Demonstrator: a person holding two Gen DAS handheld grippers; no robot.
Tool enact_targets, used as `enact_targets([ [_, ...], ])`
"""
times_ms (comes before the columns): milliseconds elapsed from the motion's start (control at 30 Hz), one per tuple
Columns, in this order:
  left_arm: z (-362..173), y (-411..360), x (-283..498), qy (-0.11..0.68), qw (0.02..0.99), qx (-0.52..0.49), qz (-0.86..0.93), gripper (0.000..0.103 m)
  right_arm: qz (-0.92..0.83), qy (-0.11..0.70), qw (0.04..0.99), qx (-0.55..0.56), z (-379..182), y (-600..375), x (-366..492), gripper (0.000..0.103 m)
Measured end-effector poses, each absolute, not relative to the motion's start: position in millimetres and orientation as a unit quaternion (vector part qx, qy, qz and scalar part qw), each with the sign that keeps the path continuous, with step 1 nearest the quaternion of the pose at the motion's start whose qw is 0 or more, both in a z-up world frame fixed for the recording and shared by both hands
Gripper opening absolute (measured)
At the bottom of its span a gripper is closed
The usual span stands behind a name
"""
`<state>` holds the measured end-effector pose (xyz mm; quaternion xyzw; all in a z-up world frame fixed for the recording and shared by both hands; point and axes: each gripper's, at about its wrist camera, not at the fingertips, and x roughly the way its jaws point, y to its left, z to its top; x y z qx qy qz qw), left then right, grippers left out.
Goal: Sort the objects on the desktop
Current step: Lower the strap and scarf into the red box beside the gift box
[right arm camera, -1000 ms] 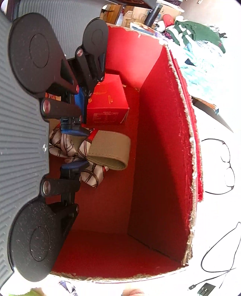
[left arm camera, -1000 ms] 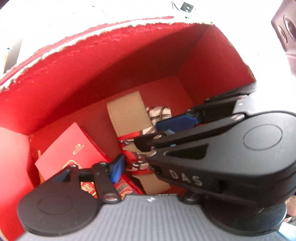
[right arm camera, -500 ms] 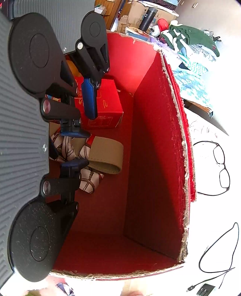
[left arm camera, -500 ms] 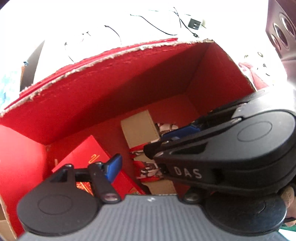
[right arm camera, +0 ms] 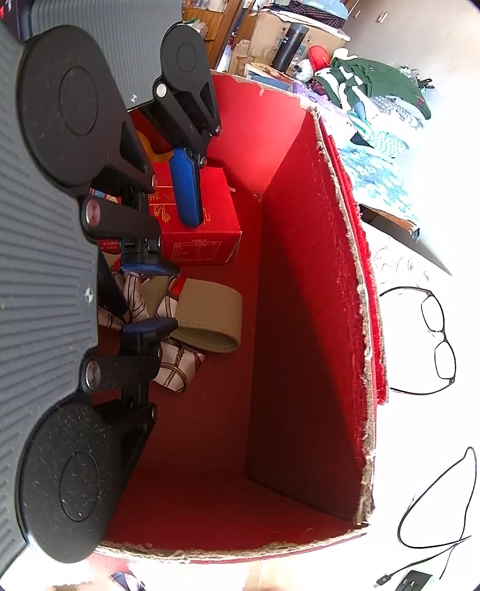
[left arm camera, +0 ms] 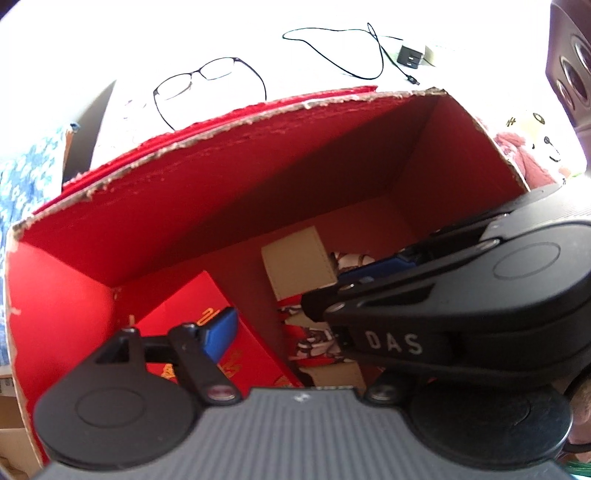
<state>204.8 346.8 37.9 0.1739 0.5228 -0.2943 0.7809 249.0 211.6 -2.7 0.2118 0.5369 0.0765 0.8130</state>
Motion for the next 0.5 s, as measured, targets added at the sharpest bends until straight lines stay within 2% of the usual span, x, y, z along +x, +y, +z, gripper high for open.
enact_targets([
  [500, 38.4, 349.7, 204.6, 0.524, 0.788, 0.176, -0.271, 0.078, 0.065, 0.535, 0.817, 0.206, -3.0, 211.2, 250.0, 0.024],
])
